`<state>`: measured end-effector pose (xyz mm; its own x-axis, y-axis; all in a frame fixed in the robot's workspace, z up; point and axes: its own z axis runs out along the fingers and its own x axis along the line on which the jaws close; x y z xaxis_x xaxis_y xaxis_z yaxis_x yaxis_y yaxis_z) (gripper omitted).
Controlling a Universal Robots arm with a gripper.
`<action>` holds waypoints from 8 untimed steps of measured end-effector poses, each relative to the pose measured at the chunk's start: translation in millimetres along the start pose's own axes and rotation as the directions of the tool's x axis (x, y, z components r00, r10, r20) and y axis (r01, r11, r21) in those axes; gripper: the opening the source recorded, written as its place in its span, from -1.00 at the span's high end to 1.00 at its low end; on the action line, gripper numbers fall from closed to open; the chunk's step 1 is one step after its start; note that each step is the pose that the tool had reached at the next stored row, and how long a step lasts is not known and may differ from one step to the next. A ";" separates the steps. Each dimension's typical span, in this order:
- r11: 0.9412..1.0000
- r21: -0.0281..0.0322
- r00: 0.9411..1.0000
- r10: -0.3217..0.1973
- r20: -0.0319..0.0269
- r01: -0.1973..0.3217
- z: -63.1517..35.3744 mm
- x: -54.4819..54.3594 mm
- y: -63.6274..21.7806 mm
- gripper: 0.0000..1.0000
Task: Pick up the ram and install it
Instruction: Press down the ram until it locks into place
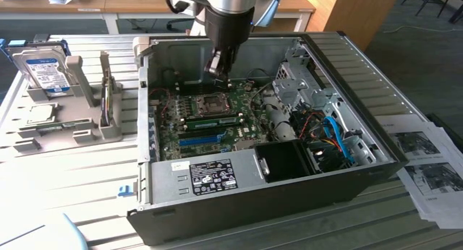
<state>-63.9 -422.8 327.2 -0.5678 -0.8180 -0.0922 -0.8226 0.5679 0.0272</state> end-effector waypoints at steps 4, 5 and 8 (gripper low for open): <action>0.997 0.007 0.997 0.071 0.002 -0.072 0.0 0.0 0.0 0.81; 0.996 0.008 0.996 0.091 0.003 -0.091 -0.1 0.0 0.0 0.81; 0.990 0.013 0.990 0.144 0.005 -0.144 0.0 0.0 0.0 0.81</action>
<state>-63.8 -422.8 327.3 -0.6800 -0.7274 -0.0922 -0.7319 0.6808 0.0272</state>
